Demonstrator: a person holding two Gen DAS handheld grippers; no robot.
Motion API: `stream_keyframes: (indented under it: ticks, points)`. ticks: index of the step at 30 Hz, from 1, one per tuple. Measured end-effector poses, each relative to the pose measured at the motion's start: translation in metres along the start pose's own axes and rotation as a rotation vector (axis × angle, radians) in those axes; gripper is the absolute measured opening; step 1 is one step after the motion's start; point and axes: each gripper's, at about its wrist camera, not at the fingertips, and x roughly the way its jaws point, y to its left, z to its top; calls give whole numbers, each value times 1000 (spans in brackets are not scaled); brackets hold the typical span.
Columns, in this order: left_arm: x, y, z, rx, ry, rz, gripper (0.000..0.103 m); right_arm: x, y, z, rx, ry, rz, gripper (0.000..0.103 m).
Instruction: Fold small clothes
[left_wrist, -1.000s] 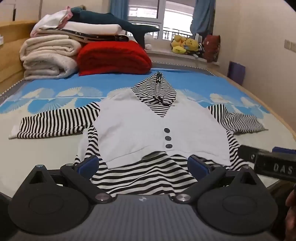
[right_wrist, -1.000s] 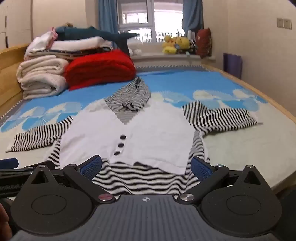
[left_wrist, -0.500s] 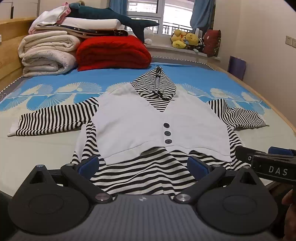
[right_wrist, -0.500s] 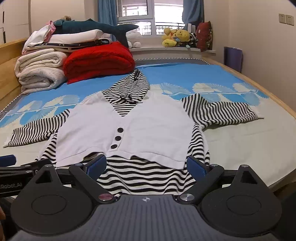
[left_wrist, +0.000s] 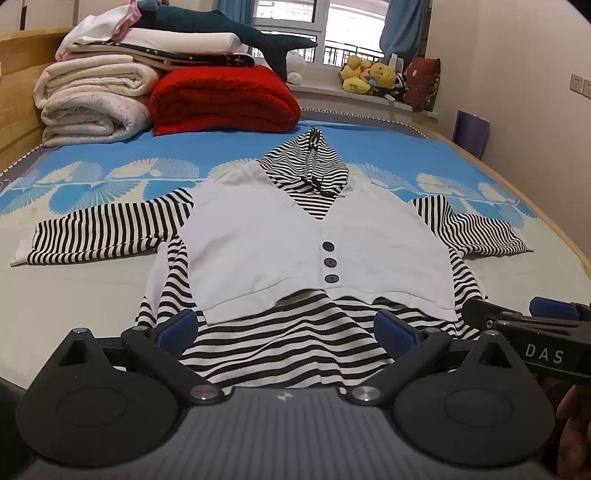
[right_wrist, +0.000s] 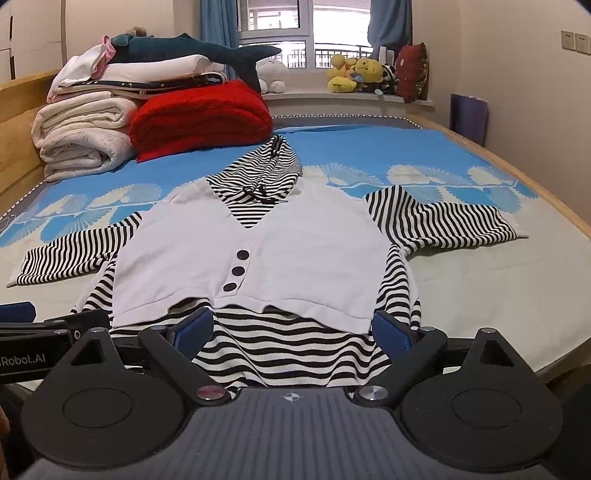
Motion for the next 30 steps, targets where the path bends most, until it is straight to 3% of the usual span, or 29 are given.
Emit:
stream_keyframes:
  ticks: [30]
  points:
    - [1, -2, -2, -4, 9, 1, 102, 1, 2, -5, -8, 5, -1, 93]
